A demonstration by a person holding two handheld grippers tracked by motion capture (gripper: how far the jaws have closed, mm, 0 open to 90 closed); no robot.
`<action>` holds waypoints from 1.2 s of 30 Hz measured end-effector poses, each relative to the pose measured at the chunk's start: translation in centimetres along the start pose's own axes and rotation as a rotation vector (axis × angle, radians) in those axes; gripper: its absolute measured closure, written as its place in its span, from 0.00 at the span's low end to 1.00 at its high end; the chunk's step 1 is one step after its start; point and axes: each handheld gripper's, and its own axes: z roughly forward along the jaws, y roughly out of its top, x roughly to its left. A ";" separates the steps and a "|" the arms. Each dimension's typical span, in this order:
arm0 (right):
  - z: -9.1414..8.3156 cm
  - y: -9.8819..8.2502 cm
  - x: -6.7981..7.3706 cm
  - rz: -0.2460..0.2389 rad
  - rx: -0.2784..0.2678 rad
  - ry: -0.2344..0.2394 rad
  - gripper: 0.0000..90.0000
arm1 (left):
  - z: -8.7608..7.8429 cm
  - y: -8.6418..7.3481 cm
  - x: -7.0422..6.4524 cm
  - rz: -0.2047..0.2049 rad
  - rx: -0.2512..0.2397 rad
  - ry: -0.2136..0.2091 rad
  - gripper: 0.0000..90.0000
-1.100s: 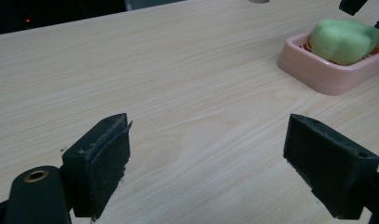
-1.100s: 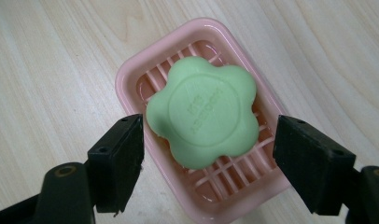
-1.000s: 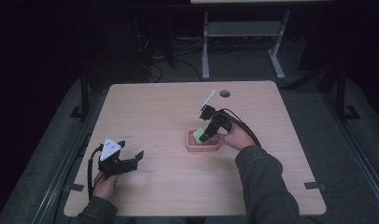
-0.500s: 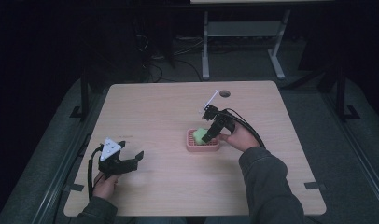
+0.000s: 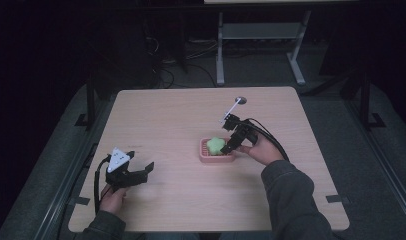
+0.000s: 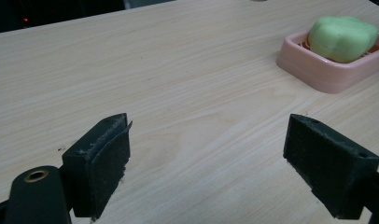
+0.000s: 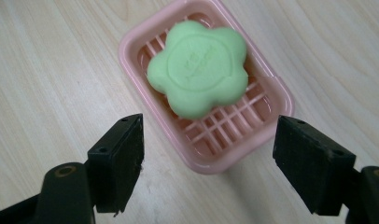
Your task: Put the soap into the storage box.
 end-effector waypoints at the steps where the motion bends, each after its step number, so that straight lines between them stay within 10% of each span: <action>1: -0.1 -0.4 -0.2 0.009 -0.004 0.001 0.27 | 0.0 0.0 0.0 0.002 0.001 -0.001 0.16; 36: -1.1 -4.8 -0.4 0.059 -0.026 0.013 0.27 | 0.0 0.0 0.0 -0.002 0.000 0.003 0.16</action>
